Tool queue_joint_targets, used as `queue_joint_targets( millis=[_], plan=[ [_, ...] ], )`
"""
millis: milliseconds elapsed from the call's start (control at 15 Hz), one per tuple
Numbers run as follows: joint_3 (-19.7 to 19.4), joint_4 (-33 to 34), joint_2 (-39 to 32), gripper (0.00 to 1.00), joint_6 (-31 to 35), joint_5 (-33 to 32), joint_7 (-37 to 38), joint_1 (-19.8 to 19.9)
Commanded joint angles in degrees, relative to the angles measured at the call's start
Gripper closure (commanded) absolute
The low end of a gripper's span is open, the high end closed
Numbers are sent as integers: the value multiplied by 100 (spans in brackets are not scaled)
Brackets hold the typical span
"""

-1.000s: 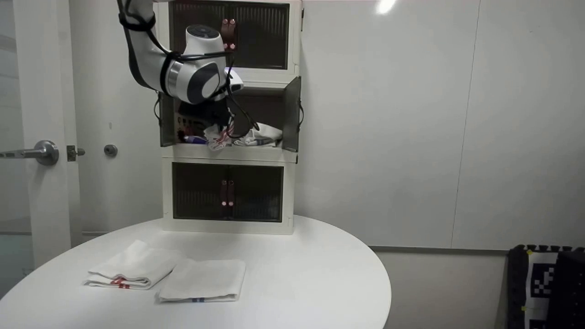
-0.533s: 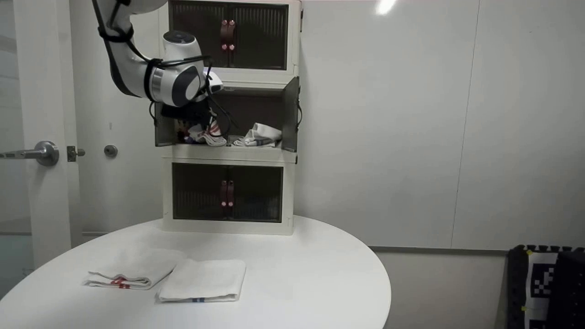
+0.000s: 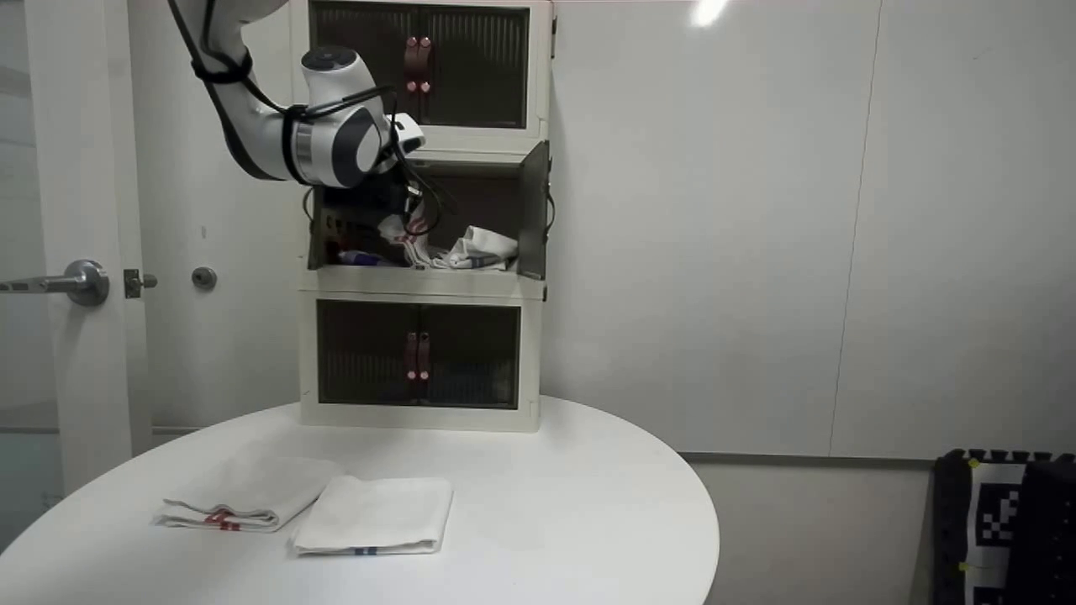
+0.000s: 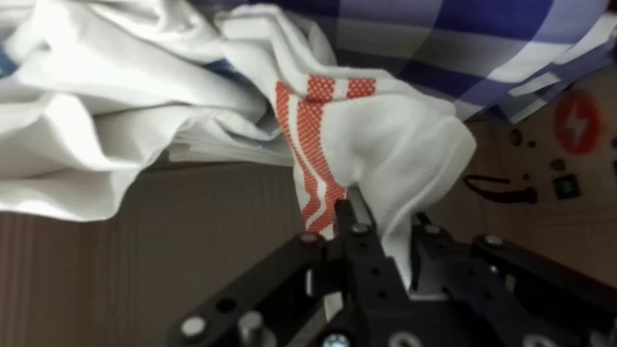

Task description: Pick up the towel from the table and put it in the cabinet

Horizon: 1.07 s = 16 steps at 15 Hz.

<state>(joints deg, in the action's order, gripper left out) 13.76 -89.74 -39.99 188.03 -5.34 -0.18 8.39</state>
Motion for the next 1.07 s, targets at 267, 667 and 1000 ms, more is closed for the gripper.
queue_joint_targets(
  millis=[267,667,1000],
  plan=[
    [-711,1466,-695,53,-437,447,192,-644],
    [-579,1337,-603,11,-614,243,131,-478],
    [-374,1070,-370,0,-1527,-8,-185,-311]
  ],
)
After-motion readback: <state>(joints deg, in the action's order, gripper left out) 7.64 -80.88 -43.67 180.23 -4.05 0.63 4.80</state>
